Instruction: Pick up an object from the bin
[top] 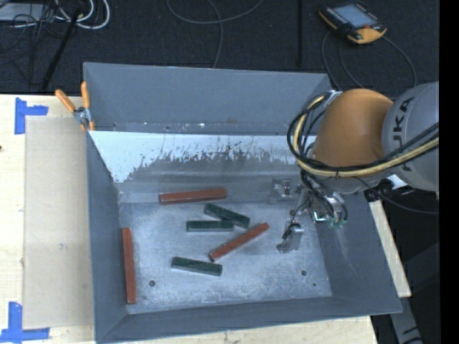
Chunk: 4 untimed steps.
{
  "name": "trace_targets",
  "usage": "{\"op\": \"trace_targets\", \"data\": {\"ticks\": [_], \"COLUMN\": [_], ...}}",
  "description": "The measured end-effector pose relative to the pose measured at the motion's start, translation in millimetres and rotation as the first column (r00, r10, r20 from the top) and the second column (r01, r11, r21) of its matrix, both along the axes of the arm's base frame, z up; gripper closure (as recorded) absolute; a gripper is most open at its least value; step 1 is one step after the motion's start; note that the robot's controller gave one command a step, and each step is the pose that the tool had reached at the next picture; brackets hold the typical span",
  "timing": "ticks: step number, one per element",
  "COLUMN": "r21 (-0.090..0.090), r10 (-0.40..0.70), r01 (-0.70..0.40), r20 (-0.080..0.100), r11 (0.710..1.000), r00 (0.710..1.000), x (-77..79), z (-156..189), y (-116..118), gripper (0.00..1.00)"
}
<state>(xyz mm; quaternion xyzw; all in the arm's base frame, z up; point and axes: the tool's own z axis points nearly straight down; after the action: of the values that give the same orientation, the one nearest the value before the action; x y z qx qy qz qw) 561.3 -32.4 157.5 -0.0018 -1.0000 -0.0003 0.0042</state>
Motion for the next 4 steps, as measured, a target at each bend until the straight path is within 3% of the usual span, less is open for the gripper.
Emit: {"op": "trace_targets", "data": {"ticks": [1, 2, 3, 4], "r21": [0.000, -0.003, 0.001, 0.000], "r10": [0.001, 0.056, 0.204, 0.265], "r01": [-0.001, -0.056, -0.204, -0.265], "r20": [0.007, 0.016, 0.003, 0.015], "r11": [1.000, 0.998, 0.979, 0.964], "r00": [1.000, 0.998, 0.979, 0.964], "x": [1.8, 0.3, 21.7, 23.7], "z": [4, -15, -43, -49], "y": [0, 11, 43, 53], "gripper": [0.00, 0.00, 0.00, 0.00]}}
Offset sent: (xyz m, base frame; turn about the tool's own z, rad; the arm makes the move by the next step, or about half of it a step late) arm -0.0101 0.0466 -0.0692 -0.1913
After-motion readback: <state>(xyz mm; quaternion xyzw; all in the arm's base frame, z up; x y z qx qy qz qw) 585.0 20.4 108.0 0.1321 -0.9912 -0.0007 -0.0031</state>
